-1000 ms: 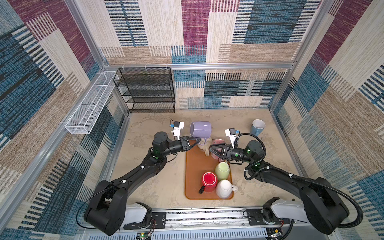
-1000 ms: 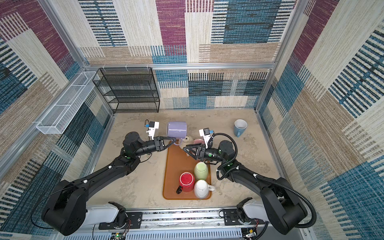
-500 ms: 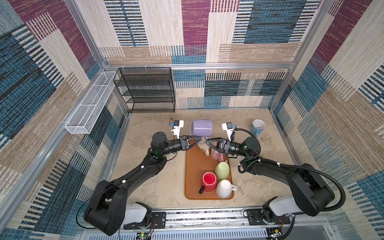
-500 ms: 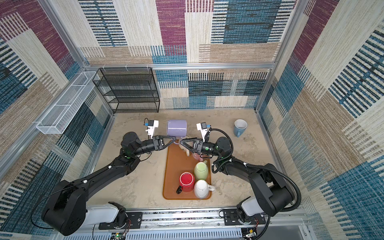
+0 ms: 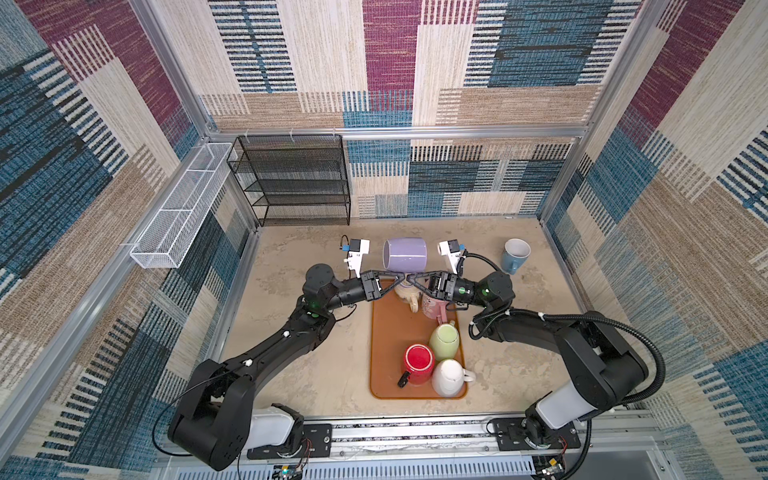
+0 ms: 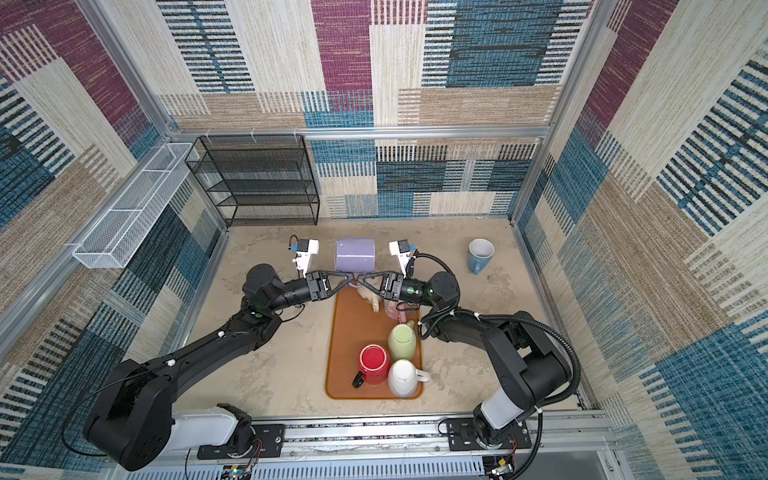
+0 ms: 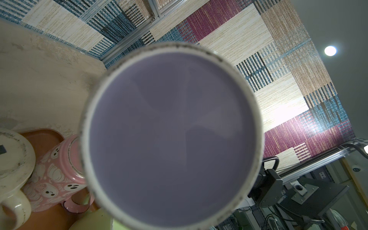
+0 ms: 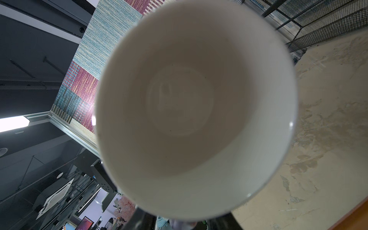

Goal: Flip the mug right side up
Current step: 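Rotate the purple mug upright with the right gripper while the left gripper holds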

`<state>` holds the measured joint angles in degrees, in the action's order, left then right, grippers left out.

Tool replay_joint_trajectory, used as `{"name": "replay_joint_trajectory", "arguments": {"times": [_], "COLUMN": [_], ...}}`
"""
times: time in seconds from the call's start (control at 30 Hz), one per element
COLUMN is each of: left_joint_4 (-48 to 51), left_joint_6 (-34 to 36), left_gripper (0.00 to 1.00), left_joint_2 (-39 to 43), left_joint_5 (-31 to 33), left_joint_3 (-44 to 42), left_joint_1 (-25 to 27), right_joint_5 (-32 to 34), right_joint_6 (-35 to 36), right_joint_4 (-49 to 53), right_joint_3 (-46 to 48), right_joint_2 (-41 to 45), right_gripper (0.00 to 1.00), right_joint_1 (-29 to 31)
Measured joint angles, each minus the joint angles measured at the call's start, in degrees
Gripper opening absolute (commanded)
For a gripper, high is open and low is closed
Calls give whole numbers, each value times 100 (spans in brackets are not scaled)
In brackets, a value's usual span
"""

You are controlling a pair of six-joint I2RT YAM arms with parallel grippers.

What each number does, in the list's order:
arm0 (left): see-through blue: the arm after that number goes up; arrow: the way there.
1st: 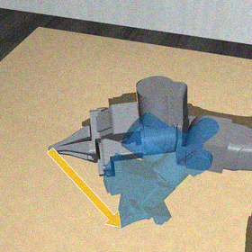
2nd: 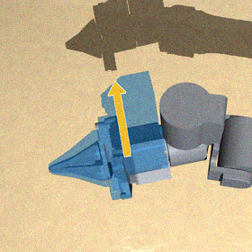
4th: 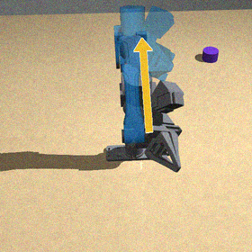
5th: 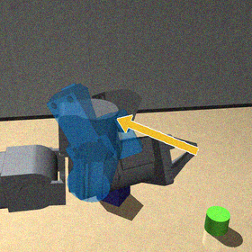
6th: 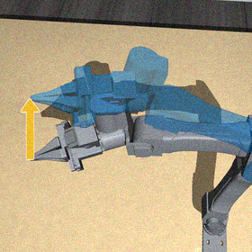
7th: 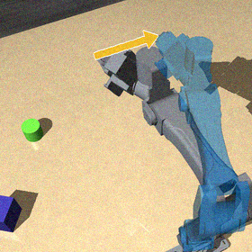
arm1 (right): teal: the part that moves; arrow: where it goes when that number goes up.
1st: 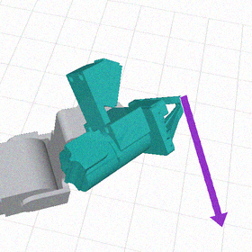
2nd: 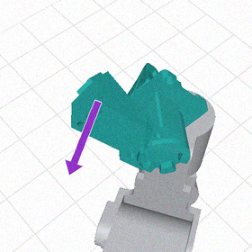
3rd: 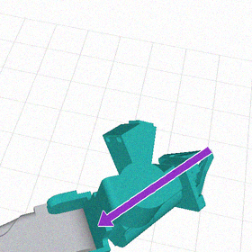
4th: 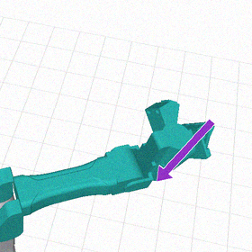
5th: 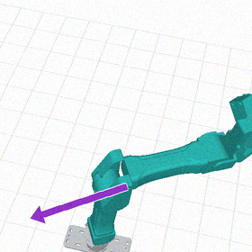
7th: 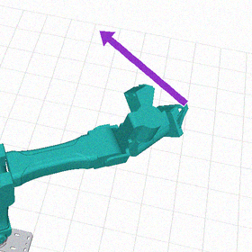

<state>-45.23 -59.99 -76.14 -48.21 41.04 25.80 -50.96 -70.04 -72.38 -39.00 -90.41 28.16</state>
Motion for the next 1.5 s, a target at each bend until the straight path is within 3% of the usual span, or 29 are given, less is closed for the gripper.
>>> {"name": "replay_joint_trajectory", "arguments": {"times": [0.6,0.67,0.87,1.23,1.5], "left_joint_4": [-428,-437,-380,313,1143], "left_joint_6": [61,66,149,562,931], "left_gripper": [0,1,32,59,96], "left_joint_2": [-131,-140,-107,212,431], "left_joint_5": [13,15,22,-9,153], "left_joint_3": [-109,-118,-160,-129,33], "left_joint_1": [46,48,57,70,66], "right_joint_5": [-7,-4,2,50,46], "right_joint_6": [-214,-214,-212,-33,352], "right_joint_4": [-22,-22,-17,221,734], "right_joint_3": [-9,-2,55,144,195], "right_joint_2": [-28,-31,-15,258,575], "right_gripper": [0,0,0,0,0], "right_joint_1": [0,0,0,0,-7]}}
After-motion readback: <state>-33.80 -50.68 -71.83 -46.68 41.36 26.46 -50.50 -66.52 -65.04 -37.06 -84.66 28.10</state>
